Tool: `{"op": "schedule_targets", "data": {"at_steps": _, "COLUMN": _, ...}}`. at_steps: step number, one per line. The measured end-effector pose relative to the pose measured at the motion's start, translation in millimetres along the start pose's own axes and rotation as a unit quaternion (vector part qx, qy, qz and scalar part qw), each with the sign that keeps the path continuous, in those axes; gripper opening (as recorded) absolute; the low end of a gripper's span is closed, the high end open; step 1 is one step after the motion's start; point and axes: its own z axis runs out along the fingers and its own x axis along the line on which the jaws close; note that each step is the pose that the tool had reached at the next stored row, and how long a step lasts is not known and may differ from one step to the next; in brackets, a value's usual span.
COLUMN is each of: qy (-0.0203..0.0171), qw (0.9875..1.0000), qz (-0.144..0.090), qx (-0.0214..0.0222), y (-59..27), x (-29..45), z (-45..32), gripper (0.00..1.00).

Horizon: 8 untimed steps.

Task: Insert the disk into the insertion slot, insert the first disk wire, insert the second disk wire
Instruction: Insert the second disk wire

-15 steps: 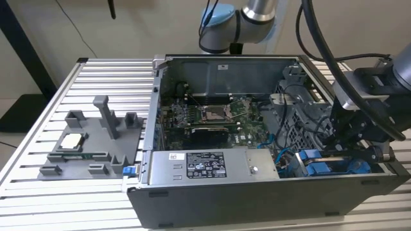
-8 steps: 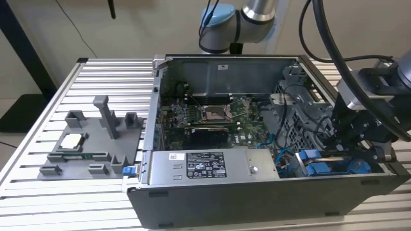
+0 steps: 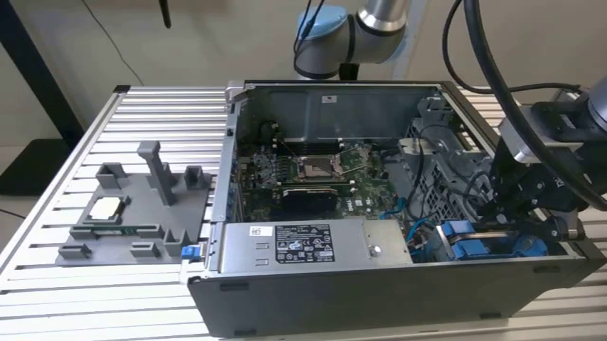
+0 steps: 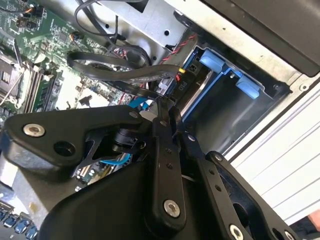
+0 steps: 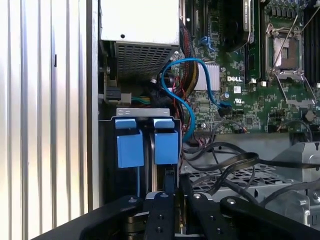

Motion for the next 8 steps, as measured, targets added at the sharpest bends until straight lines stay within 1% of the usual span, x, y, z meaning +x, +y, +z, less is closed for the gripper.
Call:
{"op": "schedule_targets", "data": {"at_steps": 3, "qy": 0.0009, "qw": 1.0000, "qz": 0.000, "qx": -0.0002, "y": -0.4, "x": 0.7, "z": 3.6, "gripper": 0.16}}
{"op": "schedule_targets", "data": {"at_steps": 4, "qy": 0.0000, "qw": 1.0000, "qz": 0.000, "qx": -0.0002, "y": -0.6, "x": 0.8, "z": 4.9, "gripper": 0.17}}
{"op": "schedule_targets", "data": {"at_steps": 6, "qy": -0.0007, "qw": 1.0000, "qz": 0.000, "qx": -0.0002, "y": -0.6, "x": 1.2, "z": 5.7, "gripper": 0.17}}
{"op": "schedule_targets", "data": {"at_steps": 7, "qy": -0.0009, "qw": 1.0000, "qz": 0.000, "qx": -0.0002, "y": -0.7, "x": 1.2, "z": 5.6, "gripper": 0.24}}
{"op": "schedule_targets", "data": {"at_steps": 8, "qy": -0.0015, "qw": 1.0000, "qz": 0.000, "qx": -0.0003, "y": -0.7, "x": 1.1, "z": 5.2, "gripper": 0.24}}
